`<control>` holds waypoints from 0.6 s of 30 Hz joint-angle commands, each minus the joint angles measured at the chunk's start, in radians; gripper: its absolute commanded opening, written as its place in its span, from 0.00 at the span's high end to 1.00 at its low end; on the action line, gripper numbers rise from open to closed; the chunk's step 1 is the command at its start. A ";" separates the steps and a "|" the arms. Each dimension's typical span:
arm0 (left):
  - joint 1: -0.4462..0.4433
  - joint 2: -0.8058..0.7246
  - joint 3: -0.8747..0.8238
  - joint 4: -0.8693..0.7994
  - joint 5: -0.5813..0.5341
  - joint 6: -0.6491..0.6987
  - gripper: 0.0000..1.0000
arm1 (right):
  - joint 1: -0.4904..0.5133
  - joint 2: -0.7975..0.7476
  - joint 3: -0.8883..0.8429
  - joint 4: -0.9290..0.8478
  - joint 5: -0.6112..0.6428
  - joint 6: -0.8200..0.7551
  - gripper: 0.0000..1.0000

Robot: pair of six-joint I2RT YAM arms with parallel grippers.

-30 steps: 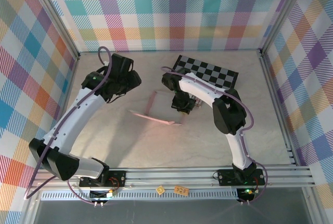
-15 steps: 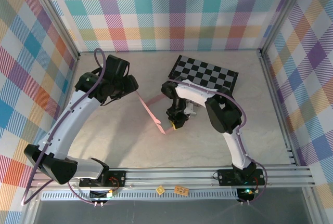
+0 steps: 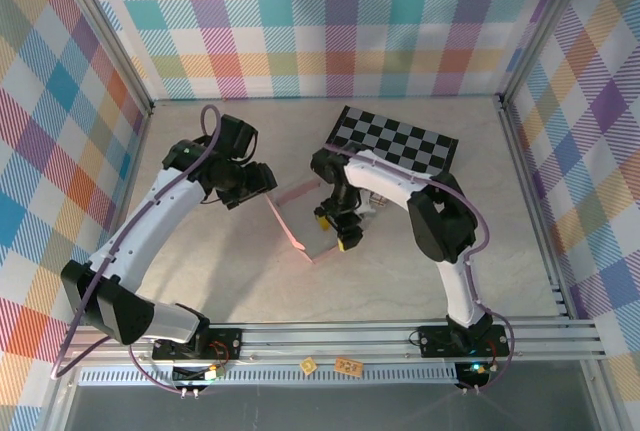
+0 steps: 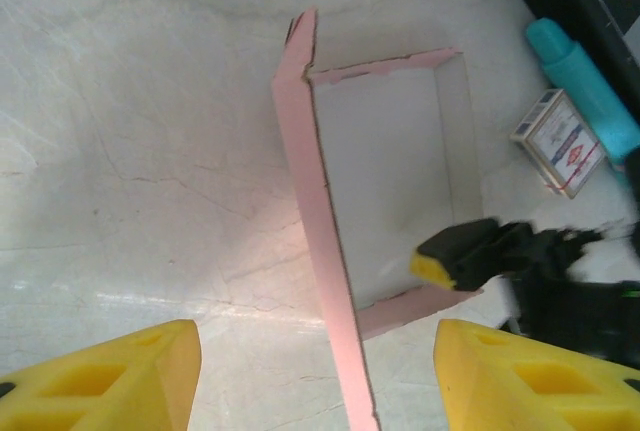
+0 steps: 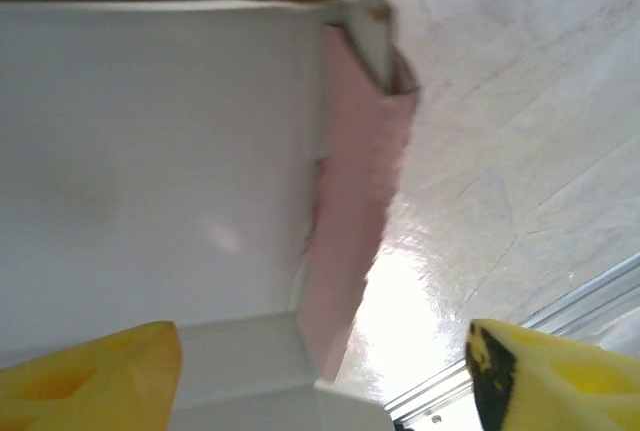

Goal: Fold the paper box

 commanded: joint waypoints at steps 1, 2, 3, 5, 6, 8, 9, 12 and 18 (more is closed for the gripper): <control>0.013 0.003 0.052 -0.054 0.013 0.028 0.37 | -0.028 -0.061 0.124 -0.055 0.094 -0.185 0.18; 0.013 0.010 0.057 -0.062 0.016 0.027 0.37 | -0.037 -0.068 0.151 -0.052 0.111 -0.245 0.18; 0.014 0.012 0.059 -0.066 0.017 0.028 0.37 | -0.048 -0.077 0.163 -0.042 0.124 -0.293 0.18; 0.024 0.003 0.056 -0.067 0.014 0.027 0.37 | -0.076 -0.103 0.154 0.005 0.151 -0.410 0.27; 0.036 -0.003 0.055 -0.067 0.013 0.027 0.37 | -0.091 -0.120 0.131 0.044 0.152 -0.464 0.30; 0.085 -0.023 0.043 -0.061 0.031 0.024 0.38 | -0.129 -0.153 0.065 0.122 0.144 -0.581 0.36; 0.113 -0.033 0.031 -0.056 0.042 0.022 0.39 | -0.143 -0.165 0.038 0.153 0.141 -0.625 0.38; 0.216 -0.081 -0.041 -0.029 0.066 0.001 0.49 | -0.192 -0.182 -0.040 0.228 0.101 -0.752 0.53; 0.290 -0.097 -0.287 0.124 0.117 -0.064 0.76 | -0.241 -0.088 -0.056 0.237 0.061 -0.912 0.78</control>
